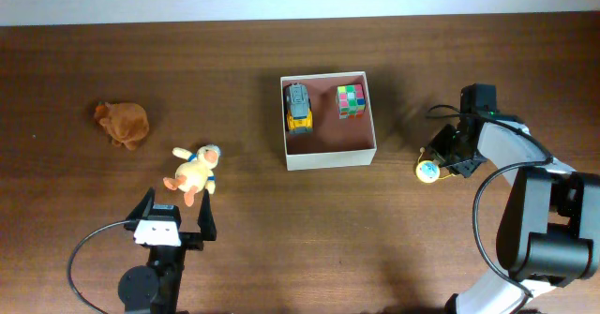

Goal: Pack container
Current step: 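Lift the yellow toy with the right gripper and carry it over the box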

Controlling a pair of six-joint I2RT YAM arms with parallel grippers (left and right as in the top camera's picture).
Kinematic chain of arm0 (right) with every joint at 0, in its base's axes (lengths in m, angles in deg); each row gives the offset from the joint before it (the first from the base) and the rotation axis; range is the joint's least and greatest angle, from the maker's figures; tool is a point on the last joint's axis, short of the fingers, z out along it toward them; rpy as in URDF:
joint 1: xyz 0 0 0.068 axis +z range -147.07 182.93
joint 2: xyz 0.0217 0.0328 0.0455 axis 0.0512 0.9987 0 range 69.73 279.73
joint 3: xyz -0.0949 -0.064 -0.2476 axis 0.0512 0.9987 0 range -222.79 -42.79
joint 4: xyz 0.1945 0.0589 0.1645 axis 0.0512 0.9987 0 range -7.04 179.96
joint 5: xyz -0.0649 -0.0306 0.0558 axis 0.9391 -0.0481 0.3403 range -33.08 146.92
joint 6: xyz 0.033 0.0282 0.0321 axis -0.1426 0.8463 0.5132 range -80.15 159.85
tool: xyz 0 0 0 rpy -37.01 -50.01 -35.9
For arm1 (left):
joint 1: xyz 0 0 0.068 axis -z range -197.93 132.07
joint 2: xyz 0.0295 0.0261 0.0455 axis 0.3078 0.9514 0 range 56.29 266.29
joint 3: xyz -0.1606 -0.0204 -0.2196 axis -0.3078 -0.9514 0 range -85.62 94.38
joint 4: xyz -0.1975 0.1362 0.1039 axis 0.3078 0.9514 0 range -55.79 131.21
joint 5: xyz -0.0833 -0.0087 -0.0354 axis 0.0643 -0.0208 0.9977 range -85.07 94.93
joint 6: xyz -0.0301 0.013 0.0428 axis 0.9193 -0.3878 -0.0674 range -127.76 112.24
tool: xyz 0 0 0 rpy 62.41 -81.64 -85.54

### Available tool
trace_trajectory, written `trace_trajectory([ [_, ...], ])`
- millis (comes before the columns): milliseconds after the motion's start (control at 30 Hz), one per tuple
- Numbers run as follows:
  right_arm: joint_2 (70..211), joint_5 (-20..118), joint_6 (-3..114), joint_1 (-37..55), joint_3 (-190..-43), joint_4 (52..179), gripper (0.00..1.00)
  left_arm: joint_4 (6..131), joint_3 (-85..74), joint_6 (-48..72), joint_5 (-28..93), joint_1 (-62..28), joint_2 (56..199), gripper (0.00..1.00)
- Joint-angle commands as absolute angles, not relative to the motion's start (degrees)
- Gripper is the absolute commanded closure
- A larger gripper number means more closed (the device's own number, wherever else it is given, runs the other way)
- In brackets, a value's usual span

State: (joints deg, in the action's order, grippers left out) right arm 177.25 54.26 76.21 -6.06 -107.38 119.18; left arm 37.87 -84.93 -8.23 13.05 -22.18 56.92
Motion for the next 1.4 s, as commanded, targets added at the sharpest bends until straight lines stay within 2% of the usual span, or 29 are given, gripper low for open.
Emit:
trace_trajectory([
  [0, 177.9, 53.1, 77.6, -5.6, -106.5, 118.5, 0.8, 38.1, -85.1, -9.1, 12.8, -21.9, 56.6, 0.01],
  [167, 177.9, 53.1, 76.7, -5.6, -106.5, 116.9, 0.85, 38.1, -85.1, -9.1, 12.8, -21.9, 56.6, 0.01],
  [633, 177.8, 50.6, 66.7, -5.6, -111.4, 116.5, 0.87, 38.1, -85.1, -9.1, 12.8, -21.9, 56.6, 0.01],
  [967, 177.8, 43.3, 56.5, -5.6, -125.5, 127.5, 0.87, 38.1, -85.1, -9.1, 12.8, -21.9, 56.6, 0.01],
  [1367, 177.8, 37.8, 51.7, -5.4, -140.4, 139.8, 0.9, 38.1, -85.1, -9.1, 12.8, -21.9, 56.6, 0.01],
])
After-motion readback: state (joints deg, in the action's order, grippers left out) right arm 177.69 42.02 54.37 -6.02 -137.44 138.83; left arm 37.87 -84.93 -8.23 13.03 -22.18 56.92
